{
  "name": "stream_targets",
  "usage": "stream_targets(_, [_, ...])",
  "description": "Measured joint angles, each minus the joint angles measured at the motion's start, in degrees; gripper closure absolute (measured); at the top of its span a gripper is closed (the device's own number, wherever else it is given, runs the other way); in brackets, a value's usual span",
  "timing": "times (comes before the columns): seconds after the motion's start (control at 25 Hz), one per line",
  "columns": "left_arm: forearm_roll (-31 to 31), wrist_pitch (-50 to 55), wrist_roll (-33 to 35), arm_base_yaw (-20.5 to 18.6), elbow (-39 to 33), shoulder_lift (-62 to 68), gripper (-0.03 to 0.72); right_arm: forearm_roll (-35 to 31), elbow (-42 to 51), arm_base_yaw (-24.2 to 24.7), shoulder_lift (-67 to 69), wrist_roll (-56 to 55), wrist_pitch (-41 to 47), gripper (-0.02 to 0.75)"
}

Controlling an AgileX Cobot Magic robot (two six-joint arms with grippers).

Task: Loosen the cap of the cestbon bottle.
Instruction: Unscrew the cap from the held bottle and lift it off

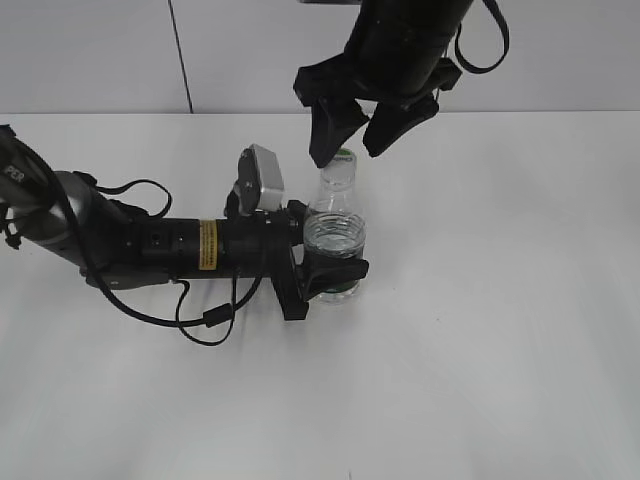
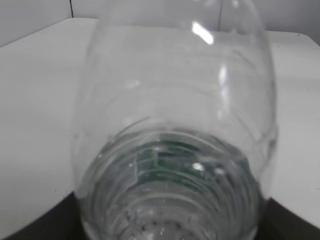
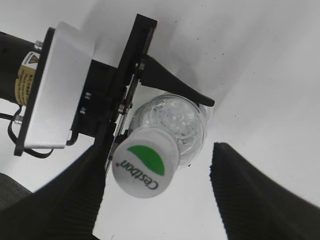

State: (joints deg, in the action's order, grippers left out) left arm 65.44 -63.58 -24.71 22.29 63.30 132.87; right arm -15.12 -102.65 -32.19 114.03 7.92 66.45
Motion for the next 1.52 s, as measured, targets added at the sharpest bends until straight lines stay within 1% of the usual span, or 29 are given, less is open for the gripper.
stream_targets(1.24, [0.0, 0.0, -0.1, 0.0, 0.0, 0.0, 0.282, -0.8, 0.0, 0.0, 2.0, 2.1, -0.3, 0.236])
stream_targets(1.36, [0.0, 0.0, -0.1, 0.0, 0.0, 0.0, 0.282, -0.8, 0.0, 0.0, 2.0, 2.2, -0.3, 0.268])
stream_targets(1.52, [-0.1, 0.0, -0.1, 0.0, 0.0, 0.0, 0.282, -1.5, 0.0, 0.0, 2.0, 2.3, 0.1, 0.380])
